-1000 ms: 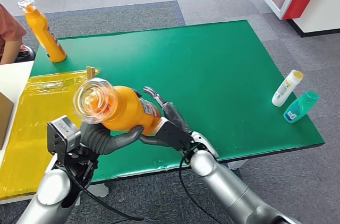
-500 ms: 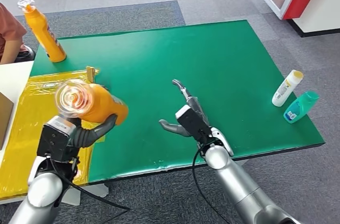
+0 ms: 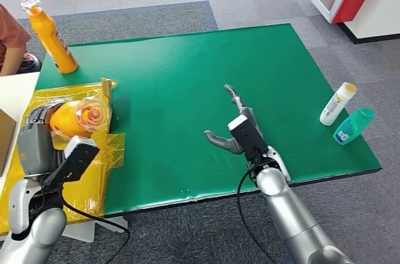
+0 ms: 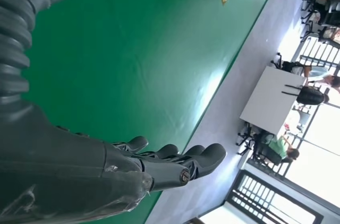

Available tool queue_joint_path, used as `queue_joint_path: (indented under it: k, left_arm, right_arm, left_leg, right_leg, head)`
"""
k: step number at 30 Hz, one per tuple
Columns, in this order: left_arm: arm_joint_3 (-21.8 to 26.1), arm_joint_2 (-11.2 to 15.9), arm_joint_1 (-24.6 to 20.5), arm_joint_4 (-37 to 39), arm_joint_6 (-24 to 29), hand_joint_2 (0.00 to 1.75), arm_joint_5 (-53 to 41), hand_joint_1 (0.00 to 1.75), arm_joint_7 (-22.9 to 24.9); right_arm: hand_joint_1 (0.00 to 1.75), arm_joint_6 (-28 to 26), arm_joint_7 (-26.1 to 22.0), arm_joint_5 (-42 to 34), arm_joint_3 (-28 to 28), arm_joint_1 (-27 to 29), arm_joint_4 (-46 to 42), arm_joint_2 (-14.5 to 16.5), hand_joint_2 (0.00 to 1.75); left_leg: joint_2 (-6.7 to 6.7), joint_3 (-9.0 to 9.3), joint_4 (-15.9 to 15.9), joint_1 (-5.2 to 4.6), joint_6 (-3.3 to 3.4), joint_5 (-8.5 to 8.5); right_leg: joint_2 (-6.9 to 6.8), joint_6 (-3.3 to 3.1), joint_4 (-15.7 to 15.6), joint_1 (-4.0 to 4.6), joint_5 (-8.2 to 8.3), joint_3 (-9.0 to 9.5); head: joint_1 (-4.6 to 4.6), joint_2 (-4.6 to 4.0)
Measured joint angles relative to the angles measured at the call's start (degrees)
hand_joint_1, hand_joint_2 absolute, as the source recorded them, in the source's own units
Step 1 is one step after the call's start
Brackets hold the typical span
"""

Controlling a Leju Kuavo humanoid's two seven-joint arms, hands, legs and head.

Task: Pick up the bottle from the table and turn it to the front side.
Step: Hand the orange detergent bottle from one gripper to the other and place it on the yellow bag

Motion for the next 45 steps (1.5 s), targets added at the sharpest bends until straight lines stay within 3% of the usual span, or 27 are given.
queue_joint_path:
  k: [9,20,30,34,45]
  left_arm:
    - [3.7,1.9,0.3,10.4,2.1,1.75,-11.8,1.75,2.2]
    - [3.7,4.4,-0.1,19.9,-1.3,1.75,-10.9,1.75,-1.1]
    - [3.7,6.0,-0.7,25.9,-2.0,1.75,-11.6,1.75,-1.0]
    - [3.9,6.3,-1.1,28.0,-1.9,1.75,-11.8,0.00,-1.0]
    - [5.0,6.4,-0.7,29.1,-1.6,1.75,-11.9,0.00,-0.7]
  right_arm:
    - [0.00,1.7,0.5,0.4,-1.1,-1.3,-0.5,-0.8,1.75]
    - [0.00,2.8,0.7,0.8,-1.1,-2.5,-0.5,-1.6,1.75]
    - [0.00,3.0,-0.3,-1.5,-2.2,-3.3,-2.6,-2.5,1.75]
    - [0.00,3.1,-0.4,-2.0,-2.9,-3.7,-4.1,-3.1,1.75]
    - [0.00,3.6,-0.5,-2.3,-3.6,-3.7,-7.5,-3.9,1.75]
  left_leg:
    - [0.01,0.00,0.0,0.00,0.00,0.00]
    - [0.01,0.00,0.0,0.00,0.00,0.00]
    - [0.01,-0.01,0.0,0.00,0.00,0.00]
    - [0.01,-0.01,0.0,0.00,0.00,0.00]
    - [0.01,-0.01,0.0,0.00,0.00,0.00]
  right_leg:
    - [0.00,0.00,0.0,-0.01,0.00,0.00]
    - [0.01,-0.01,0.0,0.01,0.00,-0.02]
    - [0.00,-0.01,0.0,0.00,0.00,-0.02]
    - [0.01,-0.01,0.0,0.00,0.00,-0.02]
    - [0.00,-0.01,0.0,0.00,0.00,-0.02]
  head:
    - [0.00,0.00]
    - [-0.01,0.00]
    - [-0.01,0.00]
    - [-0.01,0.00]
    - [-0.01,0.00]
